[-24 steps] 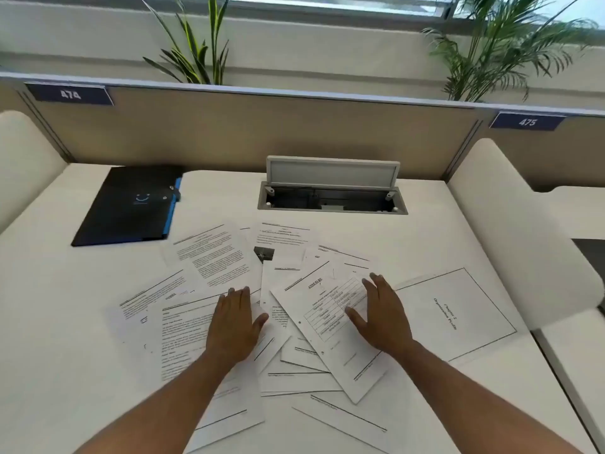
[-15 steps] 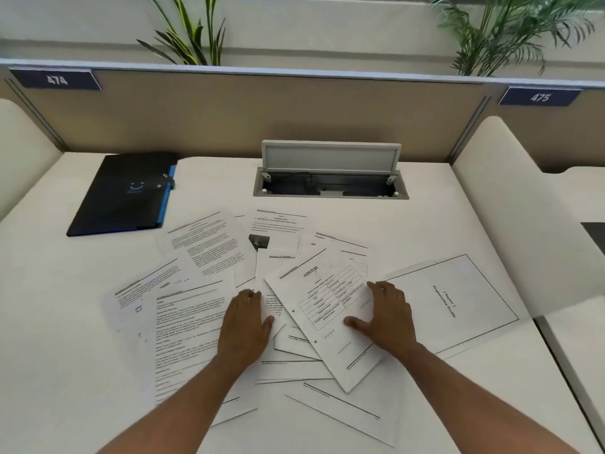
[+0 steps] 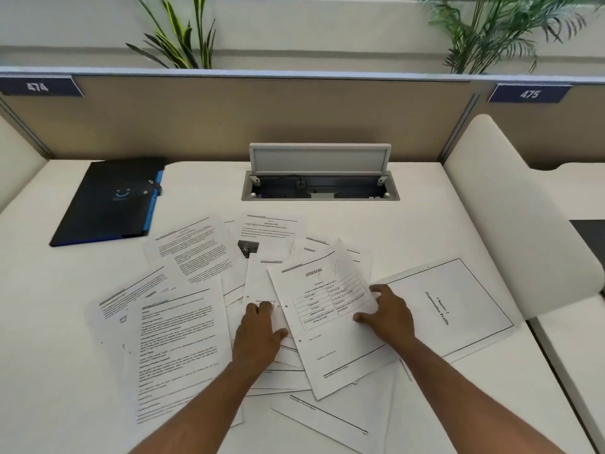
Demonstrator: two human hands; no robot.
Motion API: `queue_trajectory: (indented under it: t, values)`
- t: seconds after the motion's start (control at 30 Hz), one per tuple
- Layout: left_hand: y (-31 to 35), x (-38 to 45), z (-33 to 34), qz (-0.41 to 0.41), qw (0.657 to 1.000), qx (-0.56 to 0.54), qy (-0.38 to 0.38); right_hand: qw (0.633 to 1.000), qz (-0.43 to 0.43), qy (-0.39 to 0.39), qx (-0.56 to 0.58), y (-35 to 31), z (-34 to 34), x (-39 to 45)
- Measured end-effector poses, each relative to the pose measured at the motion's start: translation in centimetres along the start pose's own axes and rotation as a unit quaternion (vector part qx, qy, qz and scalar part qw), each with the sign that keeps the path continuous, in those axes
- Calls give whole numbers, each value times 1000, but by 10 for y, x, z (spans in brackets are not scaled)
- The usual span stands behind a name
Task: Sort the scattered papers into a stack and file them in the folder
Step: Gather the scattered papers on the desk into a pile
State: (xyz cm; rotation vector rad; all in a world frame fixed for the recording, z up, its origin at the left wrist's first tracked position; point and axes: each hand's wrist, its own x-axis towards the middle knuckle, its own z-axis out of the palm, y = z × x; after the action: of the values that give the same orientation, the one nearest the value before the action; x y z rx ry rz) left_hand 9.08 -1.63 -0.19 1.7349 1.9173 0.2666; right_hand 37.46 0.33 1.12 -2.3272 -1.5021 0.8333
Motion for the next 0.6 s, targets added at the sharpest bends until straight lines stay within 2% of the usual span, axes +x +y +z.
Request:
queue_trajectory:
  t: [0.1,0.2,0.27,0.33,0.43,0.53,0.6]
  values:
    - [2,7,-1,-20,999,-23,-30,996,32,16,77,10,-7,-2]
    - [5,11,-2,-38,998,0,-50,991,64,46,107,18,-6,-11]
    - [5,12,-4,-34,999,17,-25,991,71,53,104,24,-2,-17]
    - [3,14,-8,-30,998,42,31,990,72,63,104,26,2,-22]
    - [-2,18,-15,-58,989,102,85,992,43,84,81,20,7,-26]
    - [-6,27,-22,-105,988,102,53,993,21,86,79,9,11,-29]
    - [-7,33,-24,-107,990,90,32,993,25,76,85,4,14,-29]
